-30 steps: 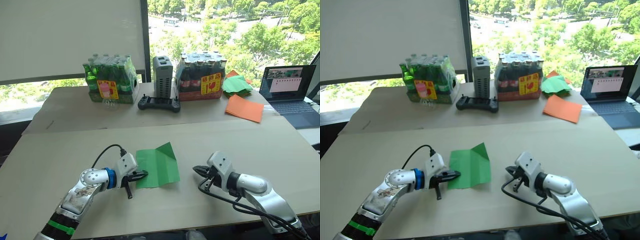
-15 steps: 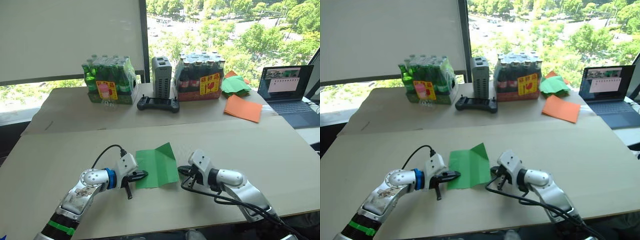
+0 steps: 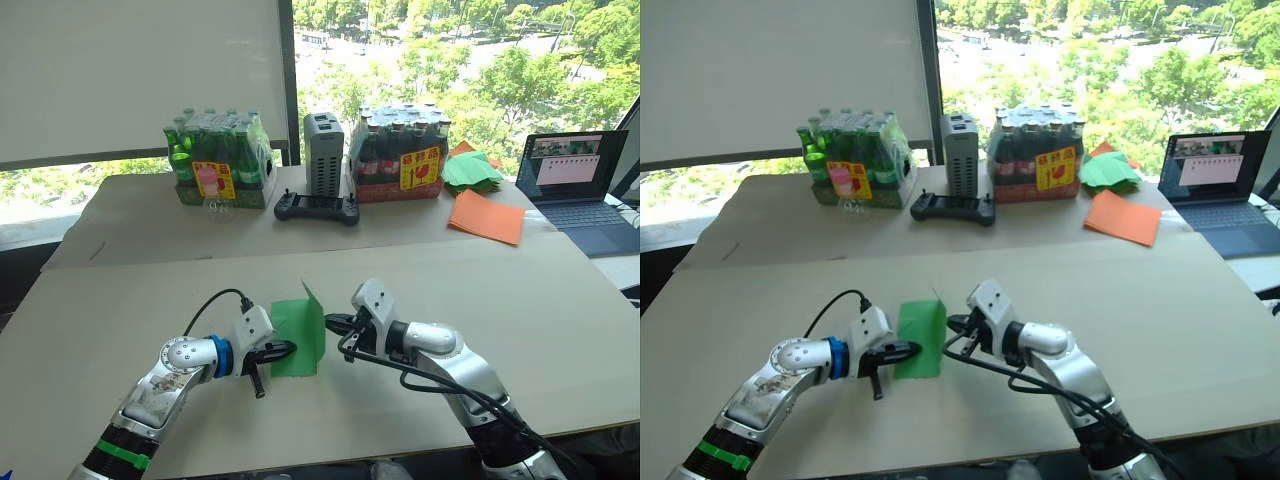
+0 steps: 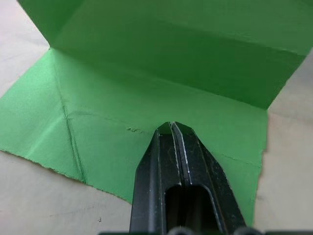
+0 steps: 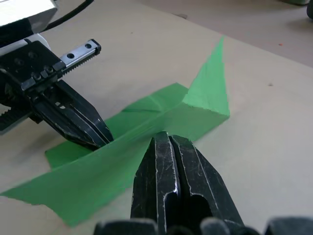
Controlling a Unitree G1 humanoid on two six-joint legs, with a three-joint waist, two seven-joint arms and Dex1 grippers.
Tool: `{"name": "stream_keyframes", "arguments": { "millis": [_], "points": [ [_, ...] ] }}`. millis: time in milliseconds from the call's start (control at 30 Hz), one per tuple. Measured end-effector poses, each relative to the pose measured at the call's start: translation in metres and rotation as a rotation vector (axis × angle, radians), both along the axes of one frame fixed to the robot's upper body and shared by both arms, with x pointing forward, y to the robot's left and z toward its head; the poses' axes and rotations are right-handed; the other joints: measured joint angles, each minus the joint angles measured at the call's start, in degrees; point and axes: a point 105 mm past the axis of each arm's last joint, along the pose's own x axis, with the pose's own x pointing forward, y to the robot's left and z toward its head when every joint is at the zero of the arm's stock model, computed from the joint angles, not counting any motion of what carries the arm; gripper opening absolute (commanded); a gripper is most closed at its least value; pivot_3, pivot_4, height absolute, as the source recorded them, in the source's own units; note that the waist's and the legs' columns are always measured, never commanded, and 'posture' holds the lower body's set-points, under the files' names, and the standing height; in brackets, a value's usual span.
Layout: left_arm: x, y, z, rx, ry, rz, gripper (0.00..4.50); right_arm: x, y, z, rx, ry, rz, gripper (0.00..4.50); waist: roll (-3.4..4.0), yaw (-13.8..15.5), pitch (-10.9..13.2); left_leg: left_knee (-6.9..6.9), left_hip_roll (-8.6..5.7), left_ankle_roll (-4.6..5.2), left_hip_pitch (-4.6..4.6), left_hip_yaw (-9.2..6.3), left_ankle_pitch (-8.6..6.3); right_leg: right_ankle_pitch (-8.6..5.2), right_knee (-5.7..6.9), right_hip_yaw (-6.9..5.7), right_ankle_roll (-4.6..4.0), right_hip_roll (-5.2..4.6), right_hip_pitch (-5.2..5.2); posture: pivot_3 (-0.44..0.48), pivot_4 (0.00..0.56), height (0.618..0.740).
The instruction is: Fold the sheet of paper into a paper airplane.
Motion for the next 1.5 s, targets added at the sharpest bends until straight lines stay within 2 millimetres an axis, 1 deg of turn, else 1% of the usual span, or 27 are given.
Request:
{"name": "stream_keyframes", "arguments": {
  "millis": [67, 133, 333, 500, 567, 667, 733, 767, 867, 900, 967, 1067, 1133, 1367, 1500],
  "points": [
    [0.000, 0.000, 0.000, -0.001, 0.001, 0.002, 0.00, 0.000, 0.008, -0.007, -0.016, 0.015, 0.009, 0.03, 0.00, -0.03, 0.00, 0.01, -0.02, -0.01, 0.00, 0.00, 0.01, 0.02, 0.00, 0.01, -0.01, 0.00, 0.00, 0.000, 0.150, 0.724],
    [0.000, 0.000, 0.000, -0.001, 0.001, 0.004, 0.00, 0.002, 0.012, -0.013, -0.021, 0.037, 0.003, 0.03, 0.00, -0.06, 0.00, 0.00, -0.02, -0.01, -0.01, 0.00, 0.01, 0.03, 0.00, 0.01, -0.02, 0.00, -0.04, 0.000, 0.150, 0.724],
    [-0.001, 0.005, 0.002, -0.003, 0.011, 0.030, 0.00, 0.004, 0.013, -0.032, -0.083, 0.070, -0.004, 0.03, 0.00, -0.24, 0.00, -0.08, -0.01, -0.03, -0.05, 0.01, 0.02, 0.04, 0.00, 0.02, -0.05, 0.02, -0.18, 0.000, 0.150, 0.724],
    [0.003, 0.033, 0.010, 0.024, 0.033, 0.126, 0.00, 0.005, 0.016, -0.034, -0.105, 0.048, 0.015, 0.03, -0.01, -0.57, 0.01, -0.15, 0.11, -0.11, -0.08, 0.02, 0.06, 0.07, 0.02, 0.06, -0.10, 0.18, -0.30, 0.000, 0.150, 0.724],
    [0.005, 0.040, 0.023, -0.013, 0.033, 0.157, 0.00, 0.006, 0.017, -0.034, -0.105, 0.044, 0.017, 0.03, -0.06, -0.51, 0.03, -0.15, 0.15, -0.15, -0.14, 0.02, 0.08, 0.10, 0.02, 0.07, -0.15, 0.23, -0.39, 0.000, 0.150, 0.724],
    [0.009, 0.040, 0.055, -0.116, 0.006, 0.161, 0.00, 0.008, 0.019, -0.034, -0.102, 0.042, 0.018, 0.03, -0.09, -0.46, 0.03, -0.14, 0.23, -0.22, -0.20, 0.02, 0.11, 0.15, 0.02, 0.07, -0.23, 0.29, -0.46, 0.000, 0.150, 0.724],
    [0.009, 0.039, 0.068, -0.156, -0.001, 0.144, 0.00, 0.007, 0.021, -0.034, -0.100, 0.043, 0.020, 0.03, -0.09, -0.47, 0.03, -0.15, 0.27, -0.25, -0.21, 0.03, 0.12, 0.17, 0.02, 0.08, -0.26, 0.33, -0.48, 0.000, 0.150, 0.724],
    [0.008, 0.036, 0.070, -0.168, 0.002, 0.130, 0.00, 0.007, 0.021, -0.034, -0.099, 0.043, 0.021, 0.03, -0.09, -0.49, 0.03, -0.16, 0.29, -0.25, -0.21, 0.04, 0.11, 0.17, 0.02, 0.09, -0.26, 0.35, -0.49, 0.000, 0.150, 0.724],
    [0.005, 0.027, 0.062, -0.169, 0.038, 0.093, 0.00, 0.007, 0.022, -0.034, -0.098, 0.042, 0.025, 0.03, -0.09, -0.51, 0.03, -0.16, 0.40, -0.30, -0.22, 0.11, 0.11, 0.19, -0.01, 0.12, -0.30, 0.45, -0.51, 0.000, 0.150, 0.724],
    [0.003, 0.023, 0.054, -0.167, 0.062, 0.085, 0.00, 0.007, 0.022, -0.034, -0.098, 0.042, 0.026, 0.03, -0.09, -0.54, 0.03, -0.17, 0.42, -0.30, -0.22, 0.13, 0.11, 0.21, -0.01, 0.14, -0.32, 0.48, -0.54, 0.000, 0.150, 0.724],
    [-0.001, 0.019, 0.031, -0.165, 0.130, 0.082, 0.00, 0.007, 0.023, -0.033, -0.099, 0.040, 0.028, 0.03, -0.09, -0.59, 0.03, -0.17, 0.49, -0.34, -0.34, 0.18, 0.12, 0.25, -0.01, 0.16, -0.39, 0.54, -0.66, 0.000, 0.150, 0.724],
    [-0.001, 0.021, 0.012, -0.152, 0.172, 0.099, 0.00, 0.007, 0.023, -0.032, -0.103, 0.039, 0.029, 0.03, -0.09, -0.44, 0.03, -0.17, 0.56, -0.55, -0.47, 0.18, 0.24, 0.30, -0.01, 0.13, -0.48, 0.60, -0.79, 0.000, 0.150, 0.724],
    [0.000, 0.022, 0.005, -0.138, 0.175, 0.103, 0.00, 0.008, 0.021, -0.032, -0.108, 0.038, 0.029, 0.03, -0.09, -0.35, 0.03, -0.17, 0.60, -0.53, -0.50, 0.18, 0.23, 0.33, -0.02, 0.11, -0.52, 0.62, -0.81, 0.000, 0.150, 0.724],
    [0.000, 0.022, 0.002, -0.104, 0.116, 0.061, 0.00, 0.008, 0.013, -0.030, -0.107, 0.056, 0.044, 0.03, -0.09, -0.21, 0.03, -0.16, 0.64, -0.49, -0.50, 0.18, 0.21, 0.35, -0.02, 0.10, -0.55, 0.65, -0.79, 0.000, 0.150, 0.724],
    [-0.002, 0.022, 0.002, -0.098, 0.107, 0.052, 0.00, 0.009, 0.013, -0.030, -0.119, 0.055, 0.059, 0.03, -0.09, -0.24, 0.03, -0.16, 0.66, -0.49, -0.50, 0.18, 0.22, 0.36, -0.02, 0.10, -0.55, 0.67, -0.79, 0.000, 0.150, 0.724]
  ]
}}
